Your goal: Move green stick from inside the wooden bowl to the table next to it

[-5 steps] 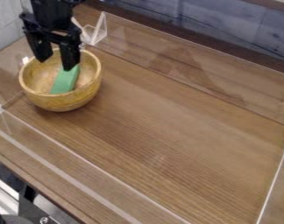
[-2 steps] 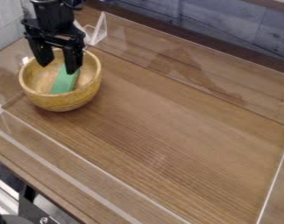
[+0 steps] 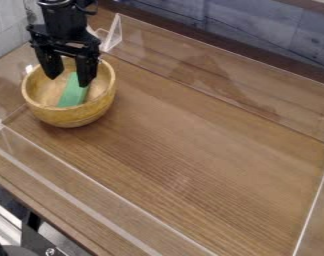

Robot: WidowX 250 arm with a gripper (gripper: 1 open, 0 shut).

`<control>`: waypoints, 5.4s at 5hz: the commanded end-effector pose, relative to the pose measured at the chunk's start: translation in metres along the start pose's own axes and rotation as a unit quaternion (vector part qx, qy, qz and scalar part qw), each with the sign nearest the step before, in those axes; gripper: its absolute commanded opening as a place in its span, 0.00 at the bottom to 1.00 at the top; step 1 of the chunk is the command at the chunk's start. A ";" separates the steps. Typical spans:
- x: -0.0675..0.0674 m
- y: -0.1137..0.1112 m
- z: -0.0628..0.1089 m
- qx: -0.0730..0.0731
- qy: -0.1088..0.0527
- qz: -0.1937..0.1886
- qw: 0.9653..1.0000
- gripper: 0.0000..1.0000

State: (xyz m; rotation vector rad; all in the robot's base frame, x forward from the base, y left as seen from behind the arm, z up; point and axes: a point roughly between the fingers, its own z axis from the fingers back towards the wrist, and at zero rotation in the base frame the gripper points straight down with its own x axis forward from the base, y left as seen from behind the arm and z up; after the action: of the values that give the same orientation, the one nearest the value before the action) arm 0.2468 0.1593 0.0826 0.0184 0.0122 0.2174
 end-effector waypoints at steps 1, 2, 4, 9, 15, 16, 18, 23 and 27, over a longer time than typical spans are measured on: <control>0.008 0.001 0.011 0.008 -0.019 0.002 1.000 1.00; 0.009 0.001 0.012 0.008 -0.020 0.007 1.000 1.00; 0.014 0.003 0.013 0.007 -0.023 0.014 1.000 1.00; 0.022 0.009 -0.022 0.026 -0.029 0.018 0.999 1.00; 0.023 0.009 -0.041 0.032 -0.030 0.026 0.999 0.00; 0.023 0.010 -0.039 0.028 -0.031 0.028 0.999 0.00; 0.024 0.012 -0.037 0.023 -0.031 0.031 0.999 0.00; 0.026 0.016 -0.033 0.013 -0.033 0.039 0.999 0.00; 0.028 0.013 -0.017 -0.002 -0.037 0.050 0.998 0.00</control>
State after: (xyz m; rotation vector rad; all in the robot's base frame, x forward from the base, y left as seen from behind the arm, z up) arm 0.2625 0.1698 0.0433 -0.0104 0.0105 0.3117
